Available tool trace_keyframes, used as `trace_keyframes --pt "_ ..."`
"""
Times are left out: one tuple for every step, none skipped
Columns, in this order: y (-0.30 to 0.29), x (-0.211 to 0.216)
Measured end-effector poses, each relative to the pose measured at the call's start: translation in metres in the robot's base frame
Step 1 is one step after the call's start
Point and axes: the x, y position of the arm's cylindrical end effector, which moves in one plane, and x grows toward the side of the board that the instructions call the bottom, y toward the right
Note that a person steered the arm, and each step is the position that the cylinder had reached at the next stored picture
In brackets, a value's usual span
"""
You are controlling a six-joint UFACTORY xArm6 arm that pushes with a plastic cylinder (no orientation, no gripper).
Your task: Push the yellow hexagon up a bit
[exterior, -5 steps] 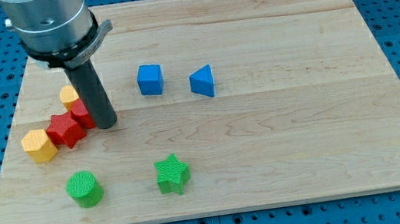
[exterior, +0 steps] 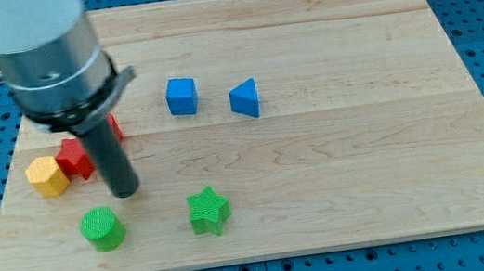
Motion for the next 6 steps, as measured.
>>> trace_keyframes --pt "-0.053 0.000" --pt "-0.103 0.005" --pt "-0.144 0.013" --pt "-0.146 0.007" --pt "-0.137 -0.004" --pt "-0.134 0.013"
